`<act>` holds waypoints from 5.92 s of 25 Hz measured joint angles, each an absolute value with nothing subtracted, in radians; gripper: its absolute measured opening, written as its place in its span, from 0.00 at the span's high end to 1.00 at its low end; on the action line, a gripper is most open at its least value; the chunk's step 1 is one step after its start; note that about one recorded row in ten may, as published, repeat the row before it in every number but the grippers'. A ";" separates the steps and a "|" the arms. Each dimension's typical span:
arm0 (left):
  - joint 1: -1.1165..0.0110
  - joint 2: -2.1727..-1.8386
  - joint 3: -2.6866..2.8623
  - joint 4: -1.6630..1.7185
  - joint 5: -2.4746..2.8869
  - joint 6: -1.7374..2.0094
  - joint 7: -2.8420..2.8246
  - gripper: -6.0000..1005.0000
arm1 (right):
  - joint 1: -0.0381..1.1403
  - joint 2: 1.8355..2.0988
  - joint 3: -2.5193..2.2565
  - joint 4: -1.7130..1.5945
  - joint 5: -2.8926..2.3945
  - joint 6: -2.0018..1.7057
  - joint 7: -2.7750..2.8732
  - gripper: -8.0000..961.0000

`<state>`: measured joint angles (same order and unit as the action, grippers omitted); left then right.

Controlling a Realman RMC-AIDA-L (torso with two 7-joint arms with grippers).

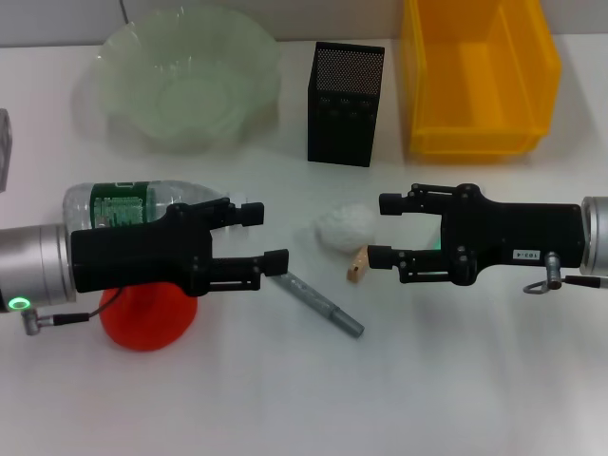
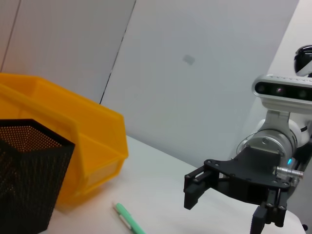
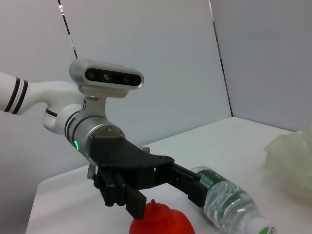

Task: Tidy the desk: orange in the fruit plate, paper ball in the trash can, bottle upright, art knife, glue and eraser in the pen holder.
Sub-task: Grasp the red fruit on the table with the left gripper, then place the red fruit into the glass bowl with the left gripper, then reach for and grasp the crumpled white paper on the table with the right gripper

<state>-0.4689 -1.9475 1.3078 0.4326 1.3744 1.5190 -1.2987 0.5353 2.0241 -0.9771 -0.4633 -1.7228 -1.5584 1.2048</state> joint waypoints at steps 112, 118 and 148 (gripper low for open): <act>-0.480 -1.953 1.046 0.537 1.508 1.660 -1.352 0.16 | 0.531 2.026 -0.909 -0.512 -1.717 -1.544 1.266 0.20; -0.444 -1.942 1.041 0.485 1.585 1.655 -1.304 0.16 | 0.553 2.007 -0.908 -0.618 -1.776 -1.576 1.461 0.20; -0.461 -1.978 1.043 0.482 1.661 1.596 -1.278 0.16 | 0.899 2.023 -1.173 -0.804 -2.310 -1.423 1.891 0.20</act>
<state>-0.4607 -1.9783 1.0427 0.4816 1.6614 1.5958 -1.2782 0.8991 2.0229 -1.1726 -0.8044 -2.3096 -1.4233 1.8911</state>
